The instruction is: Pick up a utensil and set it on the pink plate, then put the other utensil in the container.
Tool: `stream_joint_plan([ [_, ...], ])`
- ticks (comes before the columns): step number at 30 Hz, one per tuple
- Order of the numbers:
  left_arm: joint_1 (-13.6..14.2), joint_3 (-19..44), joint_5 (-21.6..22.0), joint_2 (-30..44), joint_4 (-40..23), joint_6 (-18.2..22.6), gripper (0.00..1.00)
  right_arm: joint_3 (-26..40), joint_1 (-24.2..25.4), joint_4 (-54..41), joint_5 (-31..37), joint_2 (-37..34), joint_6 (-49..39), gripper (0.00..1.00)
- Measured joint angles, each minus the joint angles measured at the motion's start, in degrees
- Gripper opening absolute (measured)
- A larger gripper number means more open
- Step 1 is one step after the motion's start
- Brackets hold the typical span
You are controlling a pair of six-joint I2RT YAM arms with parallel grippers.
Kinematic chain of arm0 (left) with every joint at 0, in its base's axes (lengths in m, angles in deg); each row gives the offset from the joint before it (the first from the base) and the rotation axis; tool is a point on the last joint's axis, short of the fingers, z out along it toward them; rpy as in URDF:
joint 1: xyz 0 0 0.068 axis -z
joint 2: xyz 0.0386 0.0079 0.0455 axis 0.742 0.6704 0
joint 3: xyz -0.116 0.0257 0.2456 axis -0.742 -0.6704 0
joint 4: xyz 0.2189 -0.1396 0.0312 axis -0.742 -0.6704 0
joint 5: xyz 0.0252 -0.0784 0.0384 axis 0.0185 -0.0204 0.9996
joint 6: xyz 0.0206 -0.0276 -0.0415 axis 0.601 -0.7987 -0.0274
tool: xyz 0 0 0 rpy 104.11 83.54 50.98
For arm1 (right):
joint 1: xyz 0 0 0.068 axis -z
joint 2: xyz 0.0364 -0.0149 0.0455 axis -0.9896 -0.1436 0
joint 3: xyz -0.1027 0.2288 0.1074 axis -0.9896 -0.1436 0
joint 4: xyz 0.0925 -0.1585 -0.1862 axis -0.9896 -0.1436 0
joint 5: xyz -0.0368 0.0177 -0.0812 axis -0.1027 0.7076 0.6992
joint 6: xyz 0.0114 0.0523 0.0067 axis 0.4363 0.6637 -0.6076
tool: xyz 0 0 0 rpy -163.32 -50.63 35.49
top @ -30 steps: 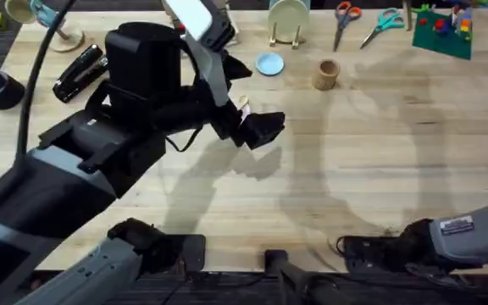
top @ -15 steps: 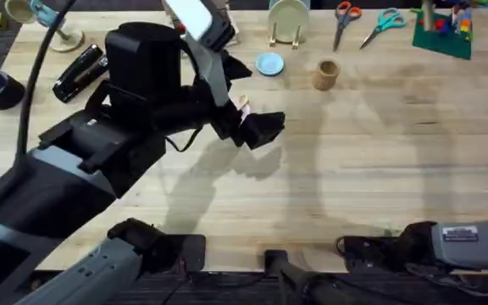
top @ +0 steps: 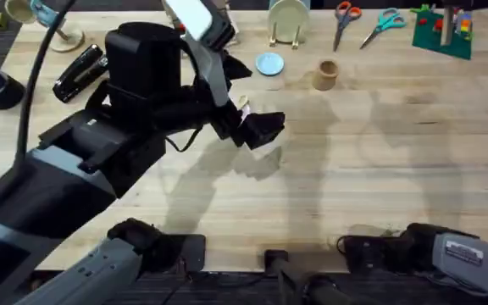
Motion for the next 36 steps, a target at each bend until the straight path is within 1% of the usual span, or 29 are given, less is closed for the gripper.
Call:
stream_joint_plan([
  [3,0.0,0.0,0.0,0.0,0.0,0.0,0.995,-5.9,1.4,6.3,-2.6,2.8,0.0,0.036],
  [5,0.0,0.0,0.0,0.0,0.0,0.0,0.995,-9.2,2.2,9.9,-5.5,3.6,-0.1,0.036],
  [9,0.0,0.0,0.0,0.0,0.0,0.0,0.995,-14.8,3.3,17.4,-13.6,2.9,-1.9,0.036],
  [12,0.0,0.0,0.0,0.0,0.0,0.0,0.995,-17.3,3.6,21.0,-19.3,0.7,-4.3,0.036],
  [19,0.0,0.0,0.0,0.0,0.0,0.0,0.995,-18.1,3.6,23.6,-30.3,-7.2,-13.7,0.034],
  [24,0.0,0.0,0.0,0.0,0.0,0.0,0.995,-18.1,3.6,27.8,-38.1,-13.1,-19.5,0.034],
  [31,0.0,0.0,0.0,0.0,0.0,0.0,0.995,-18.1,3.6,35.6,-46.1,-20.7,-22.8,0.034],
  [36,0.0,0.0,0.0,0.0,0.0,0.0,0.995,-18.1,3.6,40.9,-49.4,-24.4,-23.6,0.033],
])
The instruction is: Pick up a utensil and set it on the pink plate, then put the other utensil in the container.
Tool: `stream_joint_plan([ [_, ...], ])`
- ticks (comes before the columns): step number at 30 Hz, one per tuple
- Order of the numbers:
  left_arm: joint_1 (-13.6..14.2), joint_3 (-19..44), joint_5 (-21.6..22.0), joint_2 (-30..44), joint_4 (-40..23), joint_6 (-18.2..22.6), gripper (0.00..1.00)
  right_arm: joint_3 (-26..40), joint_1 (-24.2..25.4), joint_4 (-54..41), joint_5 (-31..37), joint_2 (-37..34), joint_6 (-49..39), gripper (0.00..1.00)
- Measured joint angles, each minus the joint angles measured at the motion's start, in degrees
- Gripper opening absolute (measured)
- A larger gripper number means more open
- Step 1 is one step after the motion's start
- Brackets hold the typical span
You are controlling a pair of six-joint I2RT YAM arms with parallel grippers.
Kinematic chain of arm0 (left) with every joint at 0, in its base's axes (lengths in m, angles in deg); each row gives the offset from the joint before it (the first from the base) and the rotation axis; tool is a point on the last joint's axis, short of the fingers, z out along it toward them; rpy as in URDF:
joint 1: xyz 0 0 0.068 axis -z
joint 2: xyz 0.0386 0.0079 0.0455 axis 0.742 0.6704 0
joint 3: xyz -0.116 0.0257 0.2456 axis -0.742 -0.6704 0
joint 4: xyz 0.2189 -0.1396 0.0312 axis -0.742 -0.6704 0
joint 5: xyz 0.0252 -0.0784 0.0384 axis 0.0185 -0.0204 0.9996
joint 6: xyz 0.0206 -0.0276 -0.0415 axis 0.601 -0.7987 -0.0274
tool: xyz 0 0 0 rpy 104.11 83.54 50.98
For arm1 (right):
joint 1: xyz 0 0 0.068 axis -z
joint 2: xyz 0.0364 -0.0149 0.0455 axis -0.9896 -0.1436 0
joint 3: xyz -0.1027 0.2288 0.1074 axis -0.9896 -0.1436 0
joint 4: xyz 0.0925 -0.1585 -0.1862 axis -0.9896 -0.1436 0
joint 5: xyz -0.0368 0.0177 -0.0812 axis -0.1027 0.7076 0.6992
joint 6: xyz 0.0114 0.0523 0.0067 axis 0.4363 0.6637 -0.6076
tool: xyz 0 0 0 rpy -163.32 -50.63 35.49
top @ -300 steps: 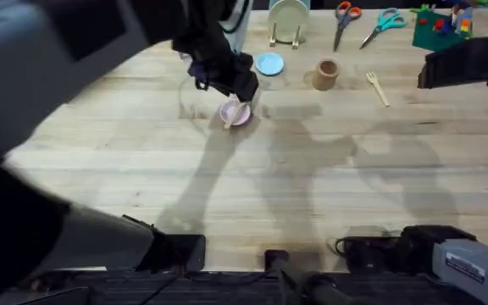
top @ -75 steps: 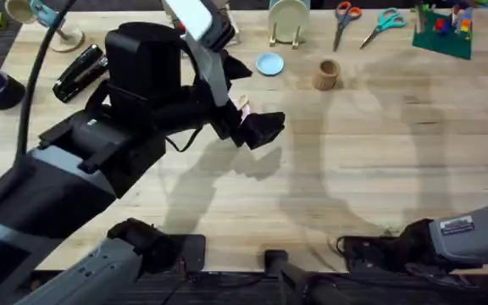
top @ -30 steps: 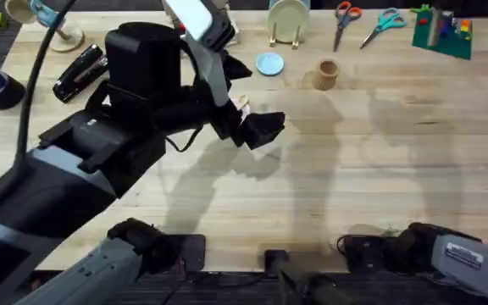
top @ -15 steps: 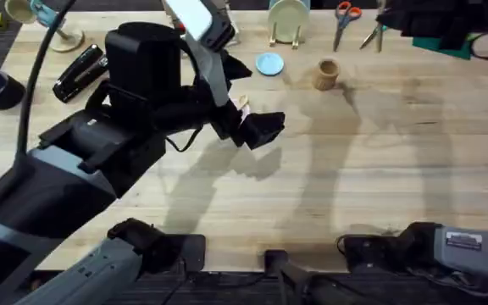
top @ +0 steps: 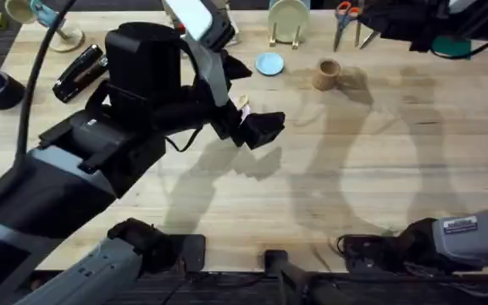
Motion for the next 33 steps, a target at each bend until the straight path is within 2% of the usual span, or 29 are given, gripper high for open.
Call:
stream_joint_plan([
  [1,0.0,0.0,0.0,0.0,0.0,0.0,0.995,0.0,0.0,2.8,-0.7,-1.1,-0.1,0.033],
  [6,0.0,0.0,0.0,0.0,0.0,0.0,0.995,0.0,0.0,5.5,-1.4,-1.3,-0.2,0.033],
  [25,0.0,0.0,0.0,0.0,0.0,0.0,0.995,0.0,0.0,6.8,-1.8,-1.5,-1.6,0.034],
  [33,0.0,0.0,0.0,0.0,0.0,0.0,0.995,0.0,0.0,10.2,-3.9,-7.5,-2.0,0.035],
])
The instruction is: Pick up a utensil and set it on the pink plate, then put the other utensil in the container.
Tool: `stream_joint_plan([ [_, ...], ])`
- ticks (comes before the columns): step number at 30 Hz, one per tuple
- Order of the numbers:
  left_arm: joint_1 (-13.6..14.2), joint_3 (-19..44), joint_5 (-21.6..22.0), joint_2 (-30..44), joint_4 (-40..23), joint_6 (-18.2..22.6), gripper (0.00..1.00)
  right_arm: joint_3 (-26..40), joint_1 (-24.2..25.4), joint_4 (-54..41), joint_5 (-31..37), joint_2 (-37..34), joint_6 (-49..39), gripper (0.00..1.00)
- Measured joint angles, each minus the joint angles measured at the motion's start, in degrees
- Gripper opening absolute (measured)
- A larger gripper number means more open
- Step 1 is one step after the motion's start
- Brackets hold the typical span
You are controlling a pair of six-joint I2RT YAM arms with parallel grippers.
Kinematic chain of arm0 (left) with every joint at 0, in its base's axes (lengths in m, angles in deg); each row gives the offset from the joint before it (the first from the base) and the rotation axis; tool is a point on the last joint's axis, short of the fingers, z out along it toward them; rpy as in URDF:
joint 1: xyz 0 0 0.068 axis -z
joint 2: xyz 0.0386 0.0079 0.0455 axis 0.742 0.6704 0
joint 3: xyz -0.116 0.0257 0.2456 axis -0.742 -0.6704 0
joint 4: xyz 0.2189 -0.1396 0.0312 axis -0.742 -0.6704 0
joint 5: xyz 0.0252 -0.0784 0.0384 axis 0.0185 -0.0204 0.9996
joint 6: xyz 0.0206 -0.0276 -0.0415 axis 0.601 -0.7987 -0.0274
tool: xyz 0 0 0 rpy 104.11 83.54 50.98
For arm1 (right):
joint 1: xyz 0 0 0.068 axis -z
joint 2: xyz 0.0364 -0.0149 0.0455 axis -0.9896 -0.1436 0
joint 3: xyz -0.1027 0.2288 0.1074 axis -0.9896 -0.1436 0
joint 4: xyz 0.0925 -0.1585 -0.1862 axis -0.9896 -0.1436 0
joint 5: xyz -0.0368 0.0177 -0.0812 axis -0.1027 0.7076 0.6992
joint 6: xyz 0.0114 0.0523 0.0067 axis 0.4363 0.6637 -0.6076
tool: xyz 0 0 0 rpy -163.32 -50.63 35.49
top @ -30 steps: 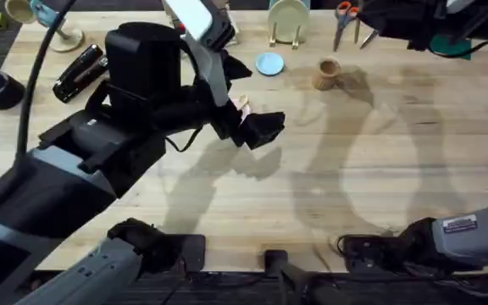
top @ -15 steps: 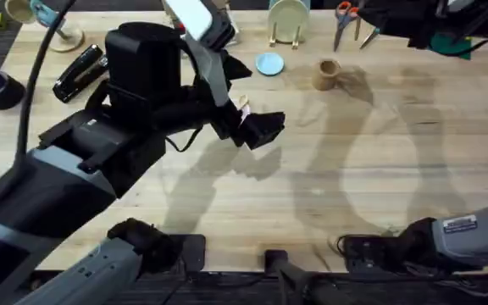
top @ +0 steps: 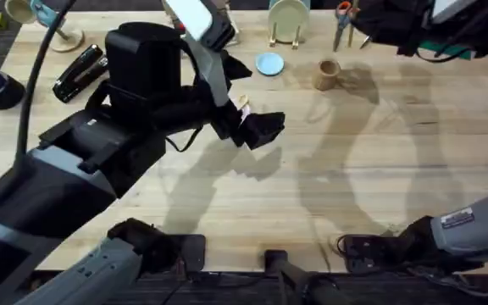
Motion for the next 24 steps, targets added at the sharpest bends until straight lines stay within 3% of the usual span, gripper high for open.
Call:
stream_joint_plan([
  [10,0.0,0.0,0.0,0.0,0.0,0.0,0.995,0.0,0.0,5.7,-0.4,-4.9,0.7,0.034],
  [24,0.0,0.0,0.0,0.0,0.0,0.0,0.995,0.0,0.0,9.3,0.1,-5.5,1.8,0.034],
])
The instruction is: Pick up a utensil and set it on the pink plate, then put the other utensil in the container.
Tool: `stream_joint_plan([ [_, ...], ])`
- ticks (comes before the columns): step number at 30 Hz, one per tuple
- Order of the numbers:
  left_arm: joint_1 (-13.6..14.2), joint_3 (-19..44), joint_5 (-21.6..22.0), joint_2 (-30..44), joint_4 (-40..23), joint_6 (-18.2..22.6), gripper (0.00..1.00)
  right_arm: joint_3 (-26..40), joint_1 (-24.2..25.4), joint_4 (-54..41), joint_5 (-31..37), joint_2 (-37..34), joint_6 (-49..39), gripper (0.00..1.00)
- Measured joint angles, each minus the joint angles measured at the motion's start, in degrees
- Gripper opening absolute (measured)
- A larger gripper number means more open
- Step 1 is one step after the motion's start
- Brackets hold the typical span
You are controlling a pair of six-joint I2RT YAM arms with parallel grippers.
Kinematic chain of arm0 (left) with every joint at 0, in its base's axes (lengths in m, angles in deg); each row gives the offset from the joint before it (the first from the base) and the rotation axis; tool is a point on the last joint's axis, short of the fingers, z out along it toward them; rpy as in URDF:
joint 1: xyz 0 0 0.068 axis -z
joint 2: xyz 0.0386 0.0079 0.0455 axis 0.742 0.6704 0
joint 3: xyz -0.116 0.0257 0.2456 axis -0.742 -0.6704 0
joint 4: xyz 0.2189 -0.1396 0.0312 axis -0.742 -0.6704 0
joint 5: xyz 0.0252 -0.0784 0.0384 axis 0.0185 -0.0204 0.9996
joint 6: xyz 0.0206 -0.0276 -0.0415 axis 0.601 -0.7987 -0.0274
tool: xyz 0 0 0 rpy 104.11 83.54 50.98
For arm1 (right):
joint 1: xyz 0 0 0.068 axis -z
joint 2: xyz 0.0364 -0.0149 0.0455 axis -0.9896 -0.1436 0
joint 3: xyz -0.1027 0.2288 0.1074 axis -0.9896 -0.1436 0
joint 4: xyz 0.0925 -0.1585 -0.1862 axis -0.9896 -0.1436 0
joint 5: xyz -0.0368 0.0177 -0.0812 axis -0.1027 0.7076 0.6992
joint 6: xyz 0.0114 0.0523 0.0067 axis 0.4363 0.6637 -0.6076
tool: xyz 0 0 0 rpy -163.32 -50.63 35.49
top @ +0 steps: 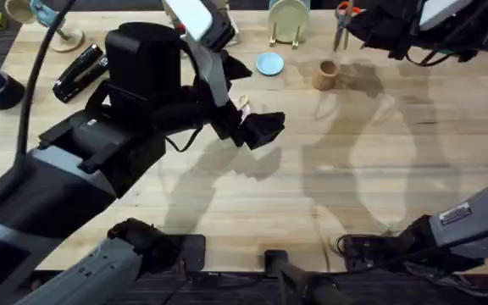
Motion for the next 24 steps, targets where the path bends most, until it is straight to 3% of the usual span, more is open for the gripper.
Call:
stream_joint_plan([
  [17,0.0,0.0,0.0,0.0,0.0,0.0,0.995,0.0,0.0,1.6,1.3,-0.2,1.3,0.034],
  [24,0.0,0.0,0.0,0.0,0.0,0.0,0.994,0.0,0.0,2.5,1.3,-3.8,2.2,0.034],
])
